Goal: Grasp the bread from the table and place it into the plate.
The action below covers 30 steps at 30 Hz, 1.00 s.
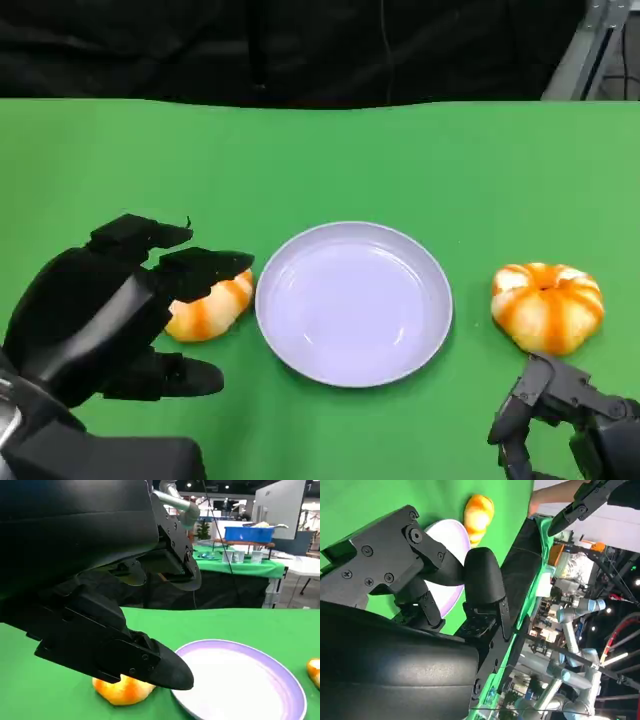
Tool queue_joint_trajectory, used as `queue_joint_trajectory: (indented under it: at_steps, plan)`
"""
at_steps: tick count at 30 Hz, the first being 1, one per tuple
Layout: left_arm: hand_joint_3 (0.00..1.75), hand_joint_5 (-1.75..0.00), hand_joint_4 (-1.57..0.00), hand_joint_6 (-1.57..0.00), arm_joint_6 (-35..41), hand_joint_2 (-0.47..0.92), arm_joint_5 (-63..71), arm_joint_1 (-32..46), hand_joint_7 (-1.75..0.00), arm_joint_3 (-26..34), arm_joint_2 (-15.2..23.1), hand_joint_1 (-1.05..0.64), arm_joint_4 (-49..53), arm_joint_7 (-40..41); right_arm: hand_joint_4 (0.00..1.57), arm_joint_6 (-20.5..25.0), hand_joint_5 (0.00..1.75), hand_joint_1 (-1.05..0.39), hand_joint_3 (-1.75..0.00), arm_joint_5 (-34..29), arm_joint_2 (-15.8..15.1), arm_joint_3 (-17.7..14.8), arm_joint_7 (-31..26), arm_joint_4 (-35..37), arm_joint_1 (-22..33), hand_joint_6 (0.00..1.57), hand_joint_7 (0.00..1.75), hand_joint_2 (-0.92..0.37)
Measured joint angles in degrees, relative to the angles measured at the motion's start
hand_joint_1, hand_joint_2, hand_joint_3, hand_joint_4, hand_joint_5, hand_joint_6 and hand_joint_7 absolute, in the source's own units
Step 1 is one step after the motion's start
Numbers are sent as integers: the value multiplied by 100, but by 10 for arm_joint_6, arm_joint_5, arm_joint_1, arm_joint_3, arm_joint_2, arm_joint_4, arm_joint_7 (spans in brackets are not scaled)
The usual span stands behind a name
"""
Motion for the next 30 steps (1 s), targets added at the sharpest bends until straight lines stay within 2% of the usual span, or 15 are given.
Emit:
queue_joint_trajectory:
  at_steps: [13,30]
  plan:
    - [7,-36,-26,-61,22,92,35,-15,-1,-19,0,-88,10,13,82,0,175,-12,-120,2,0,0,0,0,-1,74,158,-52]
    - [11,-19,-21,-48,167,92,127,-129,0,-122,-52,-88,207,76,83,1,175,-12,-119,5,0,1,0,1,-2,74,158,-53]
